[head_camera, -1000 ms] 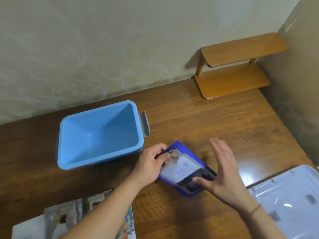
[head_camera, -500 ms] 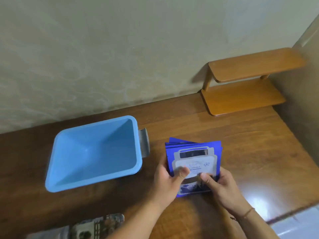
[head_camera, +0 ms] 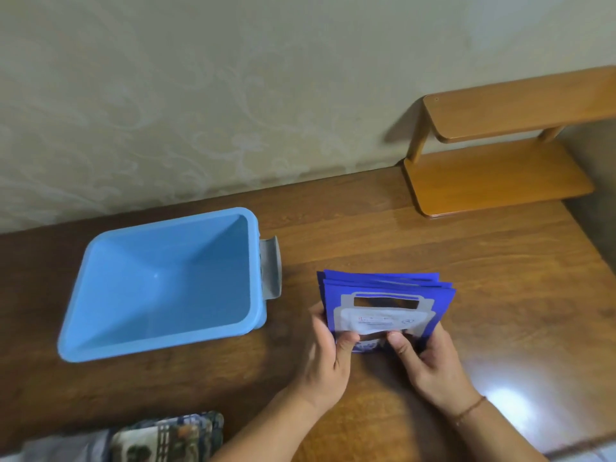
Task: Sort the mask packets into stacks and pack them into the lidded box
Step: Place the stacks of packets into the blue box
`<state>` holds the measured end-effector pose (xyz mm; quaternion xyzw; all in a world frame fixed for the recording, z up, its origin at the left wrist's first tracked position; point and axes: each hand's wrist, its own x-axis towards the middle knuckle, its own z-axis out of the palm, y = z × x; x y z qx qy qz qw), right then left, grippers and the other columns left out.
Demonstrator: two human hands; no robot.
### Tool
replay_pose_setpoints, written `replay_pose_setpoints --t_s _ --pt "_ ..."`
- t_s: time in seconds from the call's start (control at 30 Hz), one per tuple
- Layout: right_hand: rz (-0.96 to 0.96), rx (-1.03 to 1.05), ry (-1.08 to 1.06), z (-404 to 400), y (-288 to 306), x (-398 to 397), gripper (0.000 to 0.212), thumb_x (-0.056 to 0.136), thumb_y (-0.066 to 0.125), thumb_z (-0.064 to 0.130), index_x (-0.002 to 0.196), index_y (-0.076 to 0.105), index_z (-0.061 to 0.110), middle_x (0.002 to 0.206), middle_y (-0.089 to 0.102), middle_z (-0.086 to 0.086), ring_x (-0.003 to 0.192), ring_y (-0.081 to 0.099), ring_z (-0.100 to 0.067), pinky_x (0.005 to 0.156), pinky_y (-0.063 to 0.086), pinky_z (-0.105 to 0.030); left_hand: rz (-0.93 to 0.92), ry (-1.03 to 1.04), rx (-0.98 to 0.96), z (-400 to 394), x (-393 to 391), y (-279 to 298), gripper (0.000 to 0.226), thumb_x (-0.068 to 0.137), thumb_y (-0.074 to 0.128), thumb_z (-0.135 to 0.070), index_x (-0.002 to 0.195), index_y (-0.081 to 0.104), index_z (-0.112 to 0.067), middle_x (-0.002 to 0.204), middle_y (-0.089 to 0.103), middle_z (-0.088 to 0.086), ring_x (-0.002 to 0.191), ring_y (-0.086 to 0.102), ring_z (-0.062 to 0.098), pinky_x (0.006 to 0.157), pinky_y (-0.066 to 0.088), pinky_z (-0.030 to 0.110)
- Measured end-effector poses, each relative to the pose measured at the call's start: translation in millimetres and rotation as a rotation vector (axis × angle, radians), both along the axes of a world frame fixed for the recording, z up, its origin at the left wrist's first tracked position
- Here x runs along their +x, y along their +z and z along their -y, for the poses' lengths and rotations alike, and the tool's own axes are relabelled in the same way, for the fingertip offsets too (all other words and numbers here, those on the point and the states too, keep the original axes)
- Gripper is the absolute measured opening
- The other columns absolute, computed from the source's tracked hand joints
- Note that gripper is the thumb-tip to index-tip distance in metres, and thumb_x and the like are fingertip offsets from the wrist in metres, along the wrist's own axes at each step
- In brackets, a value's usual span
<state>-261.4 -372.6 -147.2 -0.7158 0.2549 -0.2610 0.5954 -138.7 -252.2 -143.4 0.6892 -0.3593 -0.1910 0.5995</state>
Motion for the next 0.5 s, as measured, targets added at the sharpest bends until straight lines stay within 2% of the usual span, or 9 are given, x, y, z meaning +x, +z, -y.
replay_pose_setpoints --t_s 0.03,0.1,0.17,0.2,0.3,0.4,0.43,0.5 --pt "-0.001 0.0 -0.001 1.7 -0.2 0.7 0.024 0.089 0.059 0.048 0.112 0.06 0.047 0.11 0.07 0.017 0.105 0.067 -0.01 0.089 0.053 -0.032 0.02 -0.002 0.011 -0.4 1.2 -2.0 0.032 0.1 0.041 -0.046 0.13 0.03 -0.045 0.128 0.046 -0.034 0.116 0.05 -0.01 0.097 0.038 0.008" --pt "-0.001 -0.035 0.02 7.7 -1.3 2.7 0.022 0.09 0.057 0.046 0.109 0.065 0.036 0.108 0.071 0.016 0.104 0.068 -0.011 0.088 0.054 -0.032 0.072 -0.008 0.048 -2.4 6.9 -7.7 0.028 0.102 0.04 -0.043 0.127 0.03 -0.037 0.129 0.049 -0.016 0.119 0.047 -0.011 0.1 0.036 0.009" --pt "-0.032 -0.102 0.051 14.9 -5.3 4.5 0.036 0.091 0.056 0.051 0.105 0.069 0.021 0.107 0.072 0.016 0.103 0.068 -0.009 0.086 0.054 -0.036 0.08 -0.052 0.116 -4.3 14.4 -12.9 0.027 0.102 0.041 -0.045 0.125 0.033 -0.034 0.127 0.054 0.005 0.121 0.05 -0.007 0.101 0.039 0.015" --pt "-0.05 -0.134 0.059 18.5 -7.4 4.3 0.044 0.09 0.056 0.054 0.104 0.069 0.014 0.107 0.071 0.017 0.103 0.068 -0.007 0.086 0.054 -0.037 0.068 -0.074 0.16 -4.2 17.3 -12.4 0.029 0.101 0.042 -0.047 0.124 0.033 -0.033 0.127 0.056 0.007 0.12 0.051 -0.006 0.101 0.04 0.016" --pt "-0.068 -0.185 0.06 26.0 -13.4 2.3 0.051 0.088 0.055 0.059 0.104 0.068 0.013 0.108 0.07 0.02 0.101 0.067 -0.002 0.084 0.054 -0.035 0.114 -0.109 0.199 -2.1 23.0 -11.3 0.037 0.099 0.045 -0.048 0.125 0.035 -0.024 0.127 0.055 -0.002 0.119 0.048 -0.015 0.099 0.037 0.008" --pt "-0.046 -0.202 0.059 28.4 -8.2 4.2 0.039 0.09 0.056 0.056 0.103 0.069 0.022 0.107 0.072 0.017 0.102 0.068 -0.007 0.086 0.055 -0.033 0.199 -0.067 0.15 1.4 25.8 -8.2 0.039 0.099 0.046 -0.045 0.122 0.04 -0.013 0.118 0.059 0.01 0.118 0.047 -0.013 0.099 0.035 0.006" --pt "-0.054 -0.216 0.068 31.0 -8.0 5.2 0.035 0.09 0.055 0.057 0.103 0.069 0.026 0.108 0.071 0.019 0.103 0.067 -0.005 0.087 0.054 -0.03 0.196 -0.06 0.152 3.0 26.5 -5.3 0.039 0.099 0.047 -0.044 0.121 0.041 -0.013 0.116 0.06 0.006 0.117 0.047 -0.016 0.098 0.035 0.004" --pt "-0.117 -0.223 0.092 36.4 -7.7 6.3 0.039 0.088 0.054 0.061 0.103 0.068 0.028 0.11 0.069 0.025 0.104 0.065 0.002 0.087 0.053 -0.026 0.19 -0.037 0.171 5.4 27.5 0.0 0.038 0.096 0.049 -0.044 0.117 0.039 -0.015 0.117 0.054 -0.015 0.115 0.042 -0.026 0.093 0.033 -0.001"
